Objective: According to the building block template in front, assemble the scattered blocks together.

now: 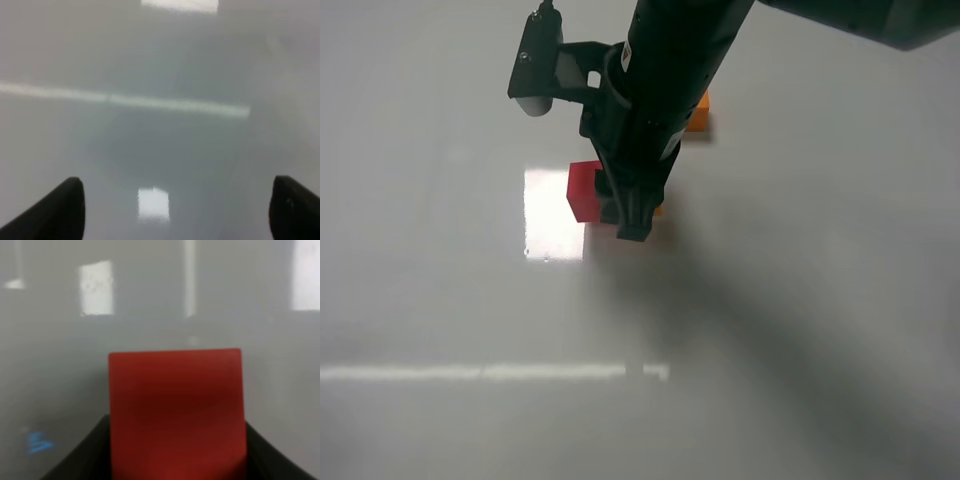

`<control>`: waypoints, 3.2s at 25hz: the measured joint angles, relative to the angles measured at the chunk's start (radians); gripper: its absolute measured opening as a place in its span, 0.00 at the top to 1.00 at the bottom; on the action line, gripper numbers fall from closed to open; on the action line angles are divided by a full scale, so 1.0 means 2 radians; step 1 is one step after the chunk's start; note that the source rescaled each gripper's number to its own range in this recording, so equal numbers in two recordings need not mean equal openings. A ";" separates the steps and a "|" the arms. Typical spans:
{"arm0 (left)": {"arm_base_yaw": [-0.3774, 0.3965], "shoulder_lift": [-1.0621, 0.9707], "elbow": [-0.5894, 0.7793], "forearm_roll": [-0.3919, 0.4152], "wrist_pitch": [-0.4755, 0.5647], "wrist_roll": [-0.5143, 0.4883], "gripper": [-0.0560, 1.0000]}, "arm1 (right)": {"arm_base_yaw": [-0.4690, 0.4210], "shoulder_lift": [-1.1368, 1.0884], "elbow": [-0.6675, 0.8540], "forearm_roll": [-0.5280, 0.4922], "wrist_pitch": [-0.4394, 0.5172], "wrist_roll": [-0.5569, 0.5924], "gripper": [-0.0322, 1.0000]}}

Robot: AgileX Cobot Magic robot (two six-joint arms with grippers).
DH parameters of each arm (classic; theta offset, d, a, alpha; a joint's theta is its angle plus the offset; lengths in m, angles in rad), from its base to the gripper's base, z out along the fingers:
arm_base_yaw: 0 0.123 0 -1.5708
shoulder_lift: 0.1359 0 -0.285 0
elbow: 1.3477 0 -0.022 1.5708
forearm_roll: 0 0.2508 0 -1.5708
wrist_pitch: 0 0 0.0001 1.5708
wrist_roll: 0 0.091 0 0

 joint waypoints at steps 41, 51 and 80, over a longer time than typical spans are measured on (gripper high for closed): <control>0.000 0.000 0.000 0.000 0.000 0.000 0.93 | -0.050 -0.086 0.220 0.001 -0.214 -0.054 0.95; 0.000 0.000 0.000 0.000 0.000 0.000 0.93 | -0.050 -0.095 0.222 0.010 -0.210 -0.057 0.36; 0.000 0.000 0.000 0.000 0.000 0.000 0.93 | -0.051 -0.129 0.222 -0.038 -0.184 -0.035 0.33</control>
